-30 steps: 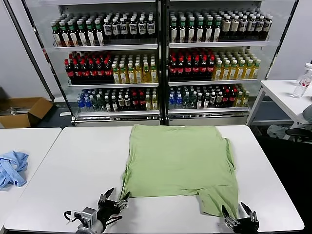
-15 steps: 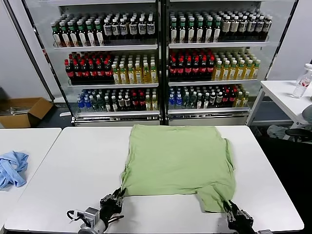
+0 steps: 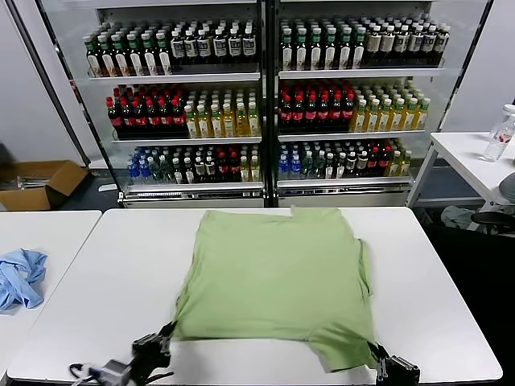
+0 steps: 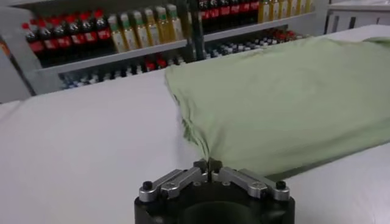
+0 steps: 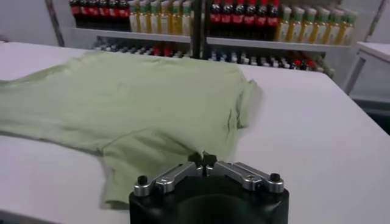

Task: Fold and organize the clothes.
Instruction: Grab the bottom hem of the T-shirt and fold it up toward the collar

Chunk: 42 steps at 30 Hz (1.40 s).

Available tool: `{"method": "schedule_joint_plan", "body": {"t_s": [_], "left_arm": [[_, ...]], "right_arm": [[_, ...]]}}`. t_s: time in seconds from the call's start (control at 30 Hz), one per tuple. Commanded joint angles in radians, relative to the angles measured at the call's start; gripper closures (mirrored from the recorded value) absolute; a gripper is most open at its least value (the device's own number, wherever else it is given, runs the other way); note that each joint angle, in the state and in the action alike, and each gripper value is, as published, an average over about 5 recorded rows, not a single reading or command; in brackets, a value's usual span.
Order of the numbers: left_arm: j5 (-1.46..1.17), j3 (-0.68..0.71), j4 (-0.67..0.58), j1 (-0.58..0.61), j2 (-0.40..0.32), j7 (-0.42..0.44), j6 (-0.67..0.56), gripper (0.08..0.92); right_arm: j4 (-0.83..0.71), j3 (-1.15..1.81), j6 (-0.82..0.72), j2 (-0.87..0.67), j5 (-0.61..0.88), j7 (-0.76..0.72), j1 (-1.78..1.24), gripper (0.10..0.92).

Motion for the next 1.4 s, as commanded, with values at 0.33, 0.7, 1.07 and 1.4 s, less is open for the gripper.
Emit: {"method": "schedule_joint_plan", "body": {"t_s": [0.33,0.7,1.07,1.4], "left_arm": [[-0.183,-0.051,0.074,-0.311,0.044,0.014,0.036,0.919],[-0.165,0.126,0.405,-0.620,-0.003,0.062,-0.014,0.919],[-0.120,0.211,0.553,-0.700,-0.015,0.096,-0.068,0.919],[0.005,0.278,0.666,-0.759,-0.071,0.040,-0.134,0.745]], "right_arm": [[-0.043,-0.072,-0.115,-0.030,0.088,0.080,0.402,0.921],[-0.341,-0.283,-0.151,0.033,0.055,0.090,0.725,0.921],[-0.403,-0.303,-0.160,0.069,-0.001,0.099,0.745,0.920],[-0.490,-0.301,-0.178,0.102,-0.042,0.114,0.751,0.708]]}}
